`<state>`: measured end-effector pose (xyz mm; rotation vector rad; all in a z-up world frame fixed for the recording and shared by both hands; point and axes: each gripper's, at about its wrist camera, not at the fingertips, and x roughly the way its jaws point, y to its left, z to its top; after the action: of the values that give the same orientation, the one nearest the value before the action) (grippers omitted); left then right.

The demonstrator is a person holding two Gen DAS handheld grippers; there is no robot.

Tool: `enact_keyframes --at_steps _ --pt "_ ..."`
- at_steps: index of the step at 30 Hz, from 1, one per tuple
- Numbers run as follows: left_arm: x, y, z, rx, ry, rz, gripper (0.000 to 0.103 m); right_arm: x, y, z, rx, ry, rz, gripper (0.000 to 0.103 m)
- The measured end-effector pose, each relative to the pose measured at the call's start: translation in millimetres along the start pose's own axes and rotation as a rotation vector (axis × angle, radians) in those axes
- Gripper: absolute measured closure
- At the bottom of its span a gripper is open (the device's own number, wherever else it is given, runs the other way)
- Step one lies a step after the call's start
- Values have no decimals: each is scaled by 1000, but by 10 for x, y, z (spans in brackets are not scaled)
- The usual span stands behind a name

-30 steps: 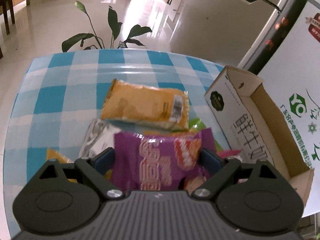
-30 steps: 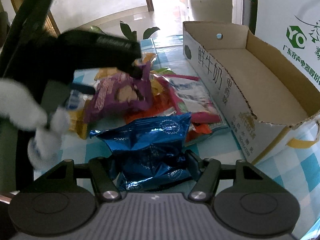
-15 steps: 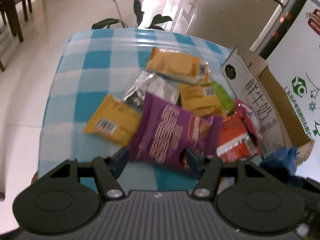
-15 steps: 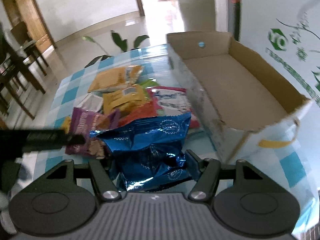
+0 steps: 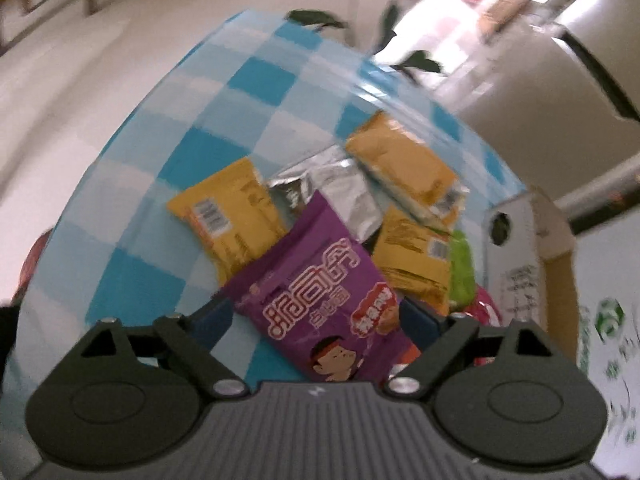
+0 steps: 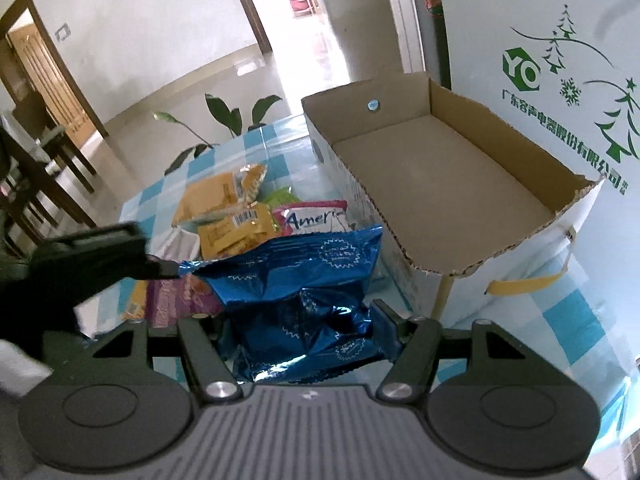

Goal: Organize snacks
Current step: 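Lift the blue foil bag with the right gripper while the left lifts the purple bag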

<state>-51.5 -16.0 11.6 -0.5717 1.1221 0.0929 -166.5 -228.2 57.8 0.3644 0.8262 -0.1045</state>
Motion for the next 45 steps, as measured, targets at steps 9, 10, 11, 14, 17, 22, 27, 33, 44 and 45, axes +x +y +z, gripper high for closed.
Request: enact_keyframes --at_steps 9,10,11,14,17,22,27,33,44,45 --pt "199 -111 -24 -144 -8 41 9 -124 -116 89 52 -40 44 33" --pt "224 -122 -29 -144 -10 59 9 -125 -131 97 60 -41 46 33" --pt "255 -123 -30 -145 -9 77 9 -123 -140 103 66 -41 47 33" --pt "287 -129 -33 -114 -16 84 10 -106 -157 108 75 -37 49 33" --pt "266 -70 -49 -88 -32 63 14 -87 -160 104 81 -26 51 33" --pt "170 35 -98 38 -49 51 22 -9 -111 86 58 9 58 33" --pt "52 155 -107 160 -30 35 28 52 -61 49 36 37 57 33" --pt "-136 216 -140 342 -50 17 29 128 20 2 3 65 50 33" --pt "-396 259 -339 466 -139 -37 29 220 278 60 -105 104 58 33" --pt "-416 251 -342 470 -149 -40 29 216 321 77 -134 100 51 33"
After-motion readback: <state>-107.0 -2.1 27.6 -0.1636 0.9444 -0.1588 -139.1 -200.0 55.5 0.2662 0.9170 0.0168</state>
